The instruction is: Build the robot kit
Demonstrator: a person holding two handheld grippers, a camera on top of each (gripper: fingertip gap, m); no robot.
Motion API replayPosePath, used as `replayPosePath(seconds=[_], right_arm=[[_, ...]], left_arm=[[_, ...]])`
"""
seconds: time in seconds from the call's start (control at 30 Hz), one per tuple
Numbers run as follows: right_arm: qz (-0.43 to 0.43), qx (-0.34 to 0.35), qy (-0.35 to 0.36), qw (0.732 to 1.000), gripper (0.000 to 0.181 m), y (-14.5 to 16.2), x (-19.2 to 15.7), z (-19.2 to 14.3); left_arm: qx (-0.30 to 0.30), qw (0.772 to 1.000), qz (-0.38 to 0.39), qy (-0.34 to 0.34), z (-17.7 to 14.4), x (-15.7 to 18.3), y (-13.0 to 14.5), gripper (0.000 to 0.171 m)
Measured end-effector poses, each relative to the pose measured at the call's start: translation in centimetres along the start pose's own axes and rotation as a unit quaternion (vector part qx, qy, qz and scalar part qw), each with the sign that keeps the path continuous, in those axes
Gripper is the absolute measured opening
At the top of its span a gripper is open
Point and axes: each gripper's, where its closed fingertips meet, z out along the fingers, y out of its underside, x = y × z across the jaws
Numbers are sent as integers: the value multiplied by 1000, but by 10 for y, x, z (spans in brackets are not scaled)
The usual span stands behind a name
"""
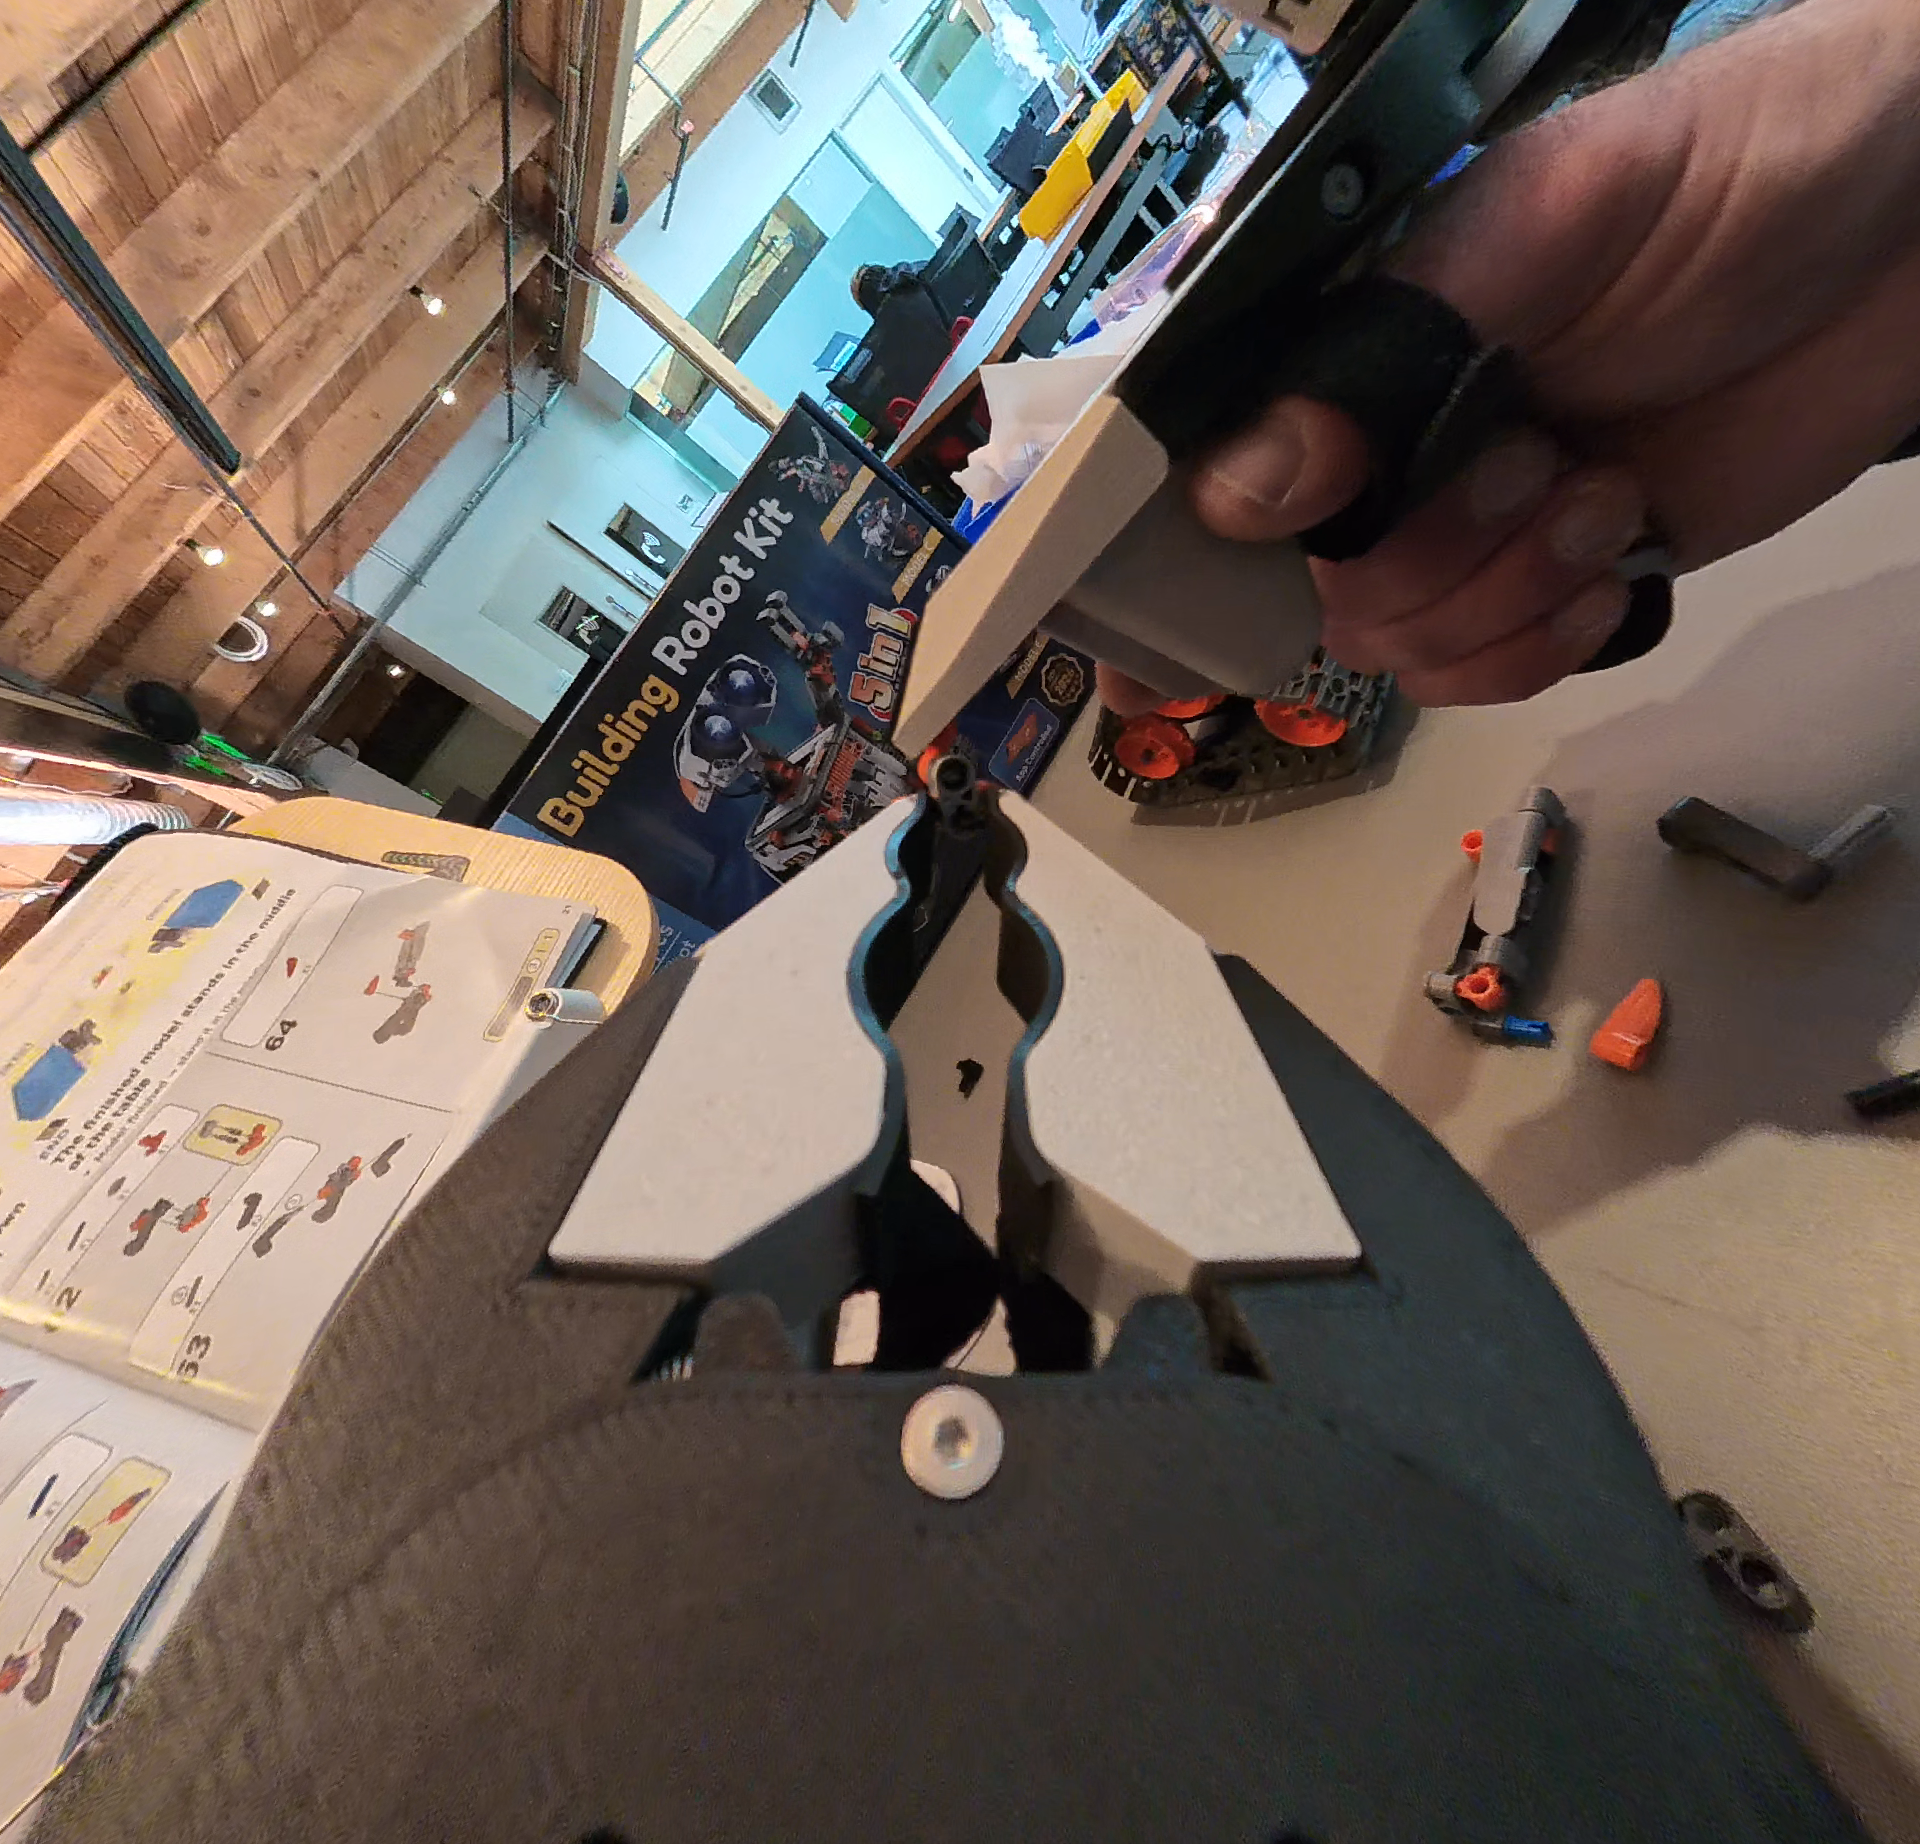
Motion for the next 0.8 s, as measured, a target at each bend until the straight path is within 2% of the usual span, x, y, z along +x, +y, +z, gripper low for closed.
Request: replayPosePath(seconds=[0.1,0.17,0.23,0.33,0.4,0.53,0.6,0.73,0.8], right_arm=[[2,-8,-1,1000,5,2,1,0],[-10,-13,-3,1000,6,1,-1,0],[-27,-23,-7,999,16,0,-3,-3],[-69,-18,2,997,11,-9,0,-13],[-75,-19,10,997,10,-13,7,-20],[-87,-26,29,995,7,-13,19,-28],[-89,-35,38,995,6,-9,25,-30],[-86,-50,44,994,5,-2,34,-33],[-85,-54,44,994,5,0,35,-34]], left_arm=[[-5,1000,4,15,-1,0,1,6],[-5,999,-3,50,-2,6,1,6],[-11,998,-2,67,-5,5,2,6],[-28,991,6,132,-12,16,3,6],[-66,974,-20,216,-16,37,12,6],[-136,930,-39,339,-23,81,35,6],[-170,911,-46,374,-25,96,47,6],[-199,870,-79,444,-32,121,52,6],[-209,866,-77,447,-30,125,54,6]])
